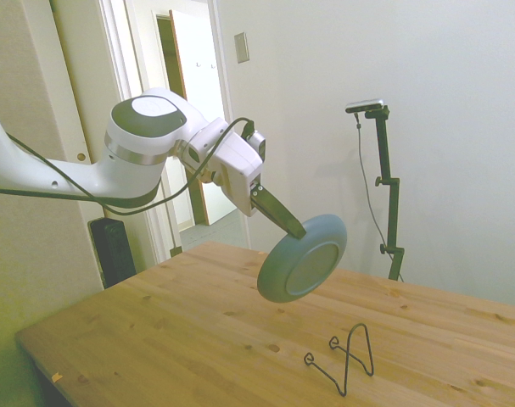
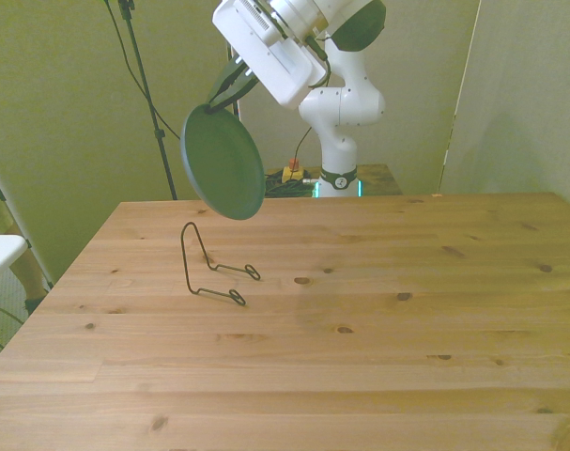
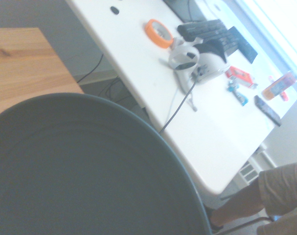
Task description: Load the plate
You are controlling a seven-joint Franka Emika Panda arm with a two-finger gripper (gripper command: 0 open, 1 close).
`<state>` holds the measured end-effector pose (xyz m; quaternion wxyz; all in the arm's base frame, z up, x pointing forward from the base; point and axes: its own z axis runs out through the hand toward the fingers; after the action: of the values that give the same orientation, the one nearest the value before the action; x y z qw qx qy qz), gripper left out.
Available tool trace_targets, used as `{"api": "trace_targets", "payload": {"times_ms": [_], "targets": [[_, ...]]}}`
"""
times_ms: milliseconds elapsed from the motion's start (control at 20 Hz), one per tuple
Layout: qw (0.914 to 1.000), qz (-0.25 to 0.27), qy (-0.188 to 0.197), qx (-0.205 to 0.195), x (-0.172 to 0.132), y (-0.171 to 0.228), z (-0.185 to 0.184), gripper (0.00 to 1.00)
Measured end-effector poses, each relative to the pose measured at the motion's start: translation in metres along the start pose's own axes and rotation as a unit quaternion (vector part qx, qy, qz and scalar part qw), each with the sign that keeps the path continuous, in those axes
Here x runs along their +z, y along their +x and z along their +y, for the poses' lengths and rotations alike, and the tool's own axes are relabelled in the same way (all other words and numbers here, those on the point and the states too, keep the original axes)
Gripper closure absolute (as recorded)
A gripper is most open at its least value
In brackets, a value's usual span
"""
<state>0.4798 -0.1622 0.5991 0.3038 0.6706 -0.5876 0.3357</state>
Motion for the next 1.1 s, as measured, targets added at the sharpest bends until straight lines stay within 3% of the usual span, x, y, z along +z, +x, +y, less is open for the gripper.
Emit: {"api": "trace_targets", "payload": {"times_ms": [450,1100], "targets": [[0.9984,0.04,-0.039,-0.012,0.047,-0.032,-0.022,1.0],[0.9939,0.085,-0.06,-0.037,0.074,-0.079,-0.044,1.0]]}}
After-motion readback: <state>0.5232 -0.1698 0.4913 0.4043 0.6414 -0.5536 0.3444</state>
